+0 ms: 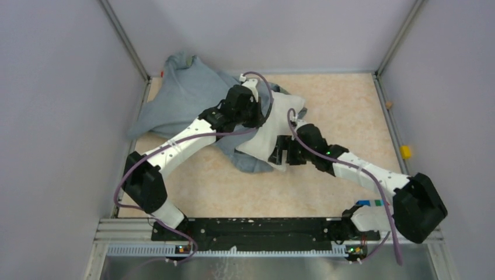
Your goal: Put the pillow into the pillowcase
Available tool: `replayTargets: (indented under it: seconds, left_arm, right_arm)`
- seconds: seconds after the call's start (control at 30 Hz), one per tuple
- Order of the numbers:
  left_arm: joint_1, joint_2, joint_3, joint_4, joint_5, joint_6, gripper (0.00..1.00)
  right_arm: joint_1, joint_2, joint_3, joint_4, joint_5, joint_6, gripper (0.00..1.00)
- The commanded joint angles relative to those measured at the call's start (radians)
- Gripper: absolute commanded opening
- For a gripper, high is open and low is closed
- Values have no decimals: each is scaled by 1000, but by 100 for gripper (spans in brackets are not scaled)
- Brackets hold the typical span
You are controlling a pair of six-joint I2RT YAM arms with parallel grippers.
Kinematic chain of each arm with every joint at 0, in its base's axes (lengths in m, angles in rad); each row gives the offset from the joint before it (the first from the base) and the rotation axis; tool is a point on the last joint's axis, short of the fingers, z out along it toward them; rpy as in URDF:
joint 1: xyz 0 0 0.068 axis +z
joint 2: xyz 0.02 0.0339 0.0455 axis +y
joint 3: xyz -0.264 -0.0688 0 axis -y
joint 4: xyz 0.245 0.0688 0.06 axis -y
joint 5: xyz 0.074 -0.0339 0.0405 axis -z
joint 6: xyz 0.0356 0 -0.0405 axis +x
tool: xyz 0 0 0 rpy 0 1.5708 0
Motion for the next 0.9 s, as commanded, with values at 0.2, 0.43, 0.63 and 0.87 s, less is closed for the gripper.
replayTargets:
  seconds: [0.2, 0.43, 0.63, 0.87]
  left_arm:
    - [-31, -16, 108, 24, 130, 2, 0]
    - [-59, -14, 262, 7, 196, 21, 6]
    - [-59, -82, 355, -69, 131, 55, 70]
    - [-58, -347, 210, -210, -135, 77, 90]
  right_arm:
    - [54, 107, 295, 141, -26, 84, 0]
    - [56, 27, 615, 43, 6, 132, 0]
    - [56, 92, 725, -23, 28, 127, 0]
    - [57, 142, 782, -68, 55, 159, 0]
